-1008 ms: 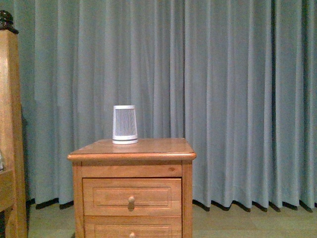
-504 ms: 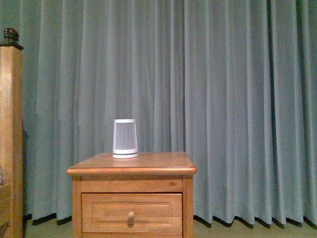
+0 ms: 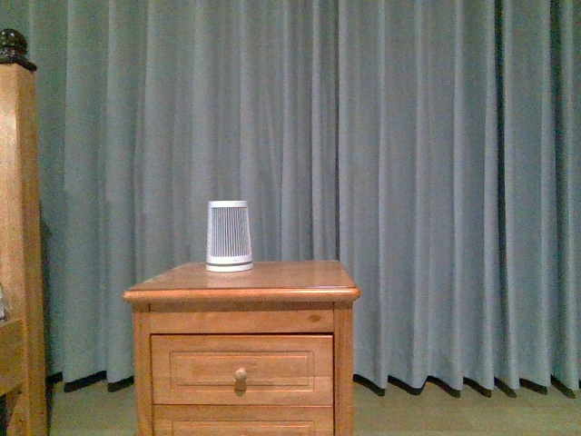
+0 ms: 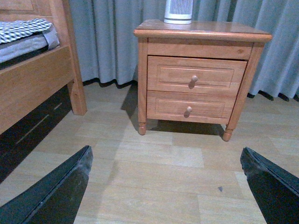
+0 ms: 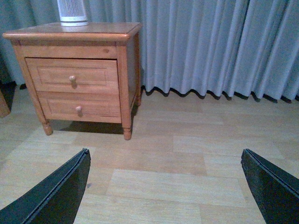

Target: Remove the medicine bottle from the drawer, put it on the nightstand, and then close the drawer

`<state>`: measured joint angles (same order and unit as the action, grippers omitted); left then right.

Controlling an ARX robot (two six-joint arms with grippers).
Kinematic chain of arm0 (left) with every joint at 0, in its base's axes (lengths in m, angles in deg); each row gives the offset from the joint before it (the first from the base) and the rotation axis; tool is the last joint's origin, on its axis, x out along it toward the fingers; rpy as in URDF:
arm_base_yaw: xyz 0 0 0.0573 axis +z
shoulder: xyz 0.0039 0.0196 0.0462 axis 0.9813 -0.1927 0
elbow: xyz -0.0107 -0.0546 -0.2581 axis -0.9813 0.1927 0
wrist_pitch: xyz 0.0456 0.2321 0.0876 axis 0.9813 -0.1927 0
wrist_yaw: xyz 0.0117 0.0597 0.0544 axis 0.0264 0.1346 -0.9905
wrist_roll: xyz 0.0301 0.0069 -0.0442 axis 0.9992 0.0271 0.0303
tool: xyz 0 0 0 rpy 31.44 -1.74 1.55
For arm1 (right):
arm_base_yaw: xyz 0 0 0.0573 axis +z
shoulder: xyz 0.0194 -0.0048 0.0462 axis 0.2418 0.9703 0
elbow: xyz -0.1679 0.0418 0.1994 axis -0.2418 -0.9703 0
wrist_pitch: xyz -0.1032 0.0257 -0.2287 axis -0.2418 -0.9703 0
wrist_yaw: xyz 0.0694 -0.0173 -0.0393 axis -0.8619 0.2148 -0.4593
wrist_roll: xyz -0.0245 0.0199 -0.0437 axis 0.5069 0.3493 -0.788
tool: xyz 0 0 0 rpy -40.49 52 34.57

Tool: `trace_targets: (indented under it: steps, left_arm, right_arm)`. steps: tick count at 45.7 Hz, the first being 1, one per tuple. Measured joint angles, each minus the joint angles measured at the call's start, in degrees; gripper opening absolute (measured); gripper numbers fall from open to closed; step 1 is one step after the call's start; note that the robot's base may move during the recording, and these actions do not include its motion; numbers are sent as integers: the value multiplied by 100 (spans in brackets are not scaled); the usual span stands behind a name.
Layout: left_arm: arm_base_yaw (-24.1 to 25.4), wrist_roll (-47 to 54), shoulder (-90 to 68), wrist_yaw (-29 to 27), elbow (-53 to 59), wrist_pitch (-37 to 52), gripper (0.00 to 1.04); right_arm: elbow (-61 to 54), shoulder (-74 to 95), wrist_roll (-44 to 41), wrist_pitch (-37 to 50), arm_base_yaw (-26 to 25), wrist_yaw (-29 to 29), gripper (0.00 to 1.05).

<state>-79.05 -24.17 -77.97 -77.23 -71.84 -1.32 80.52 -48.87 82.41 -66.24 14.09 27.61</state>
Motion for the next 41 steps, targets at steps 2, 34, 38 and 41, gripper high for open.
trace_targets:
  steps: [2, 34, 38, 41]
  left_arm:
    - [0, 0, 0, 0, 0, 0, 98]
    - [0, 0, 0, 0, 0, 0, 98]
    - [0, 0, 0, 0, 0, 0, 98]
    - [0, 0, 0, 0, 0, 0, 98]
  right_arm:
    - [0, 0, 0, 0, 0, 0, 98]
    - [0, 0, 0, 0, 0, 0, 98]
    - [0, 0, 0, 0, 0, -2, 98]
    - [0, 0, 0, 0, 0, -2, 98]
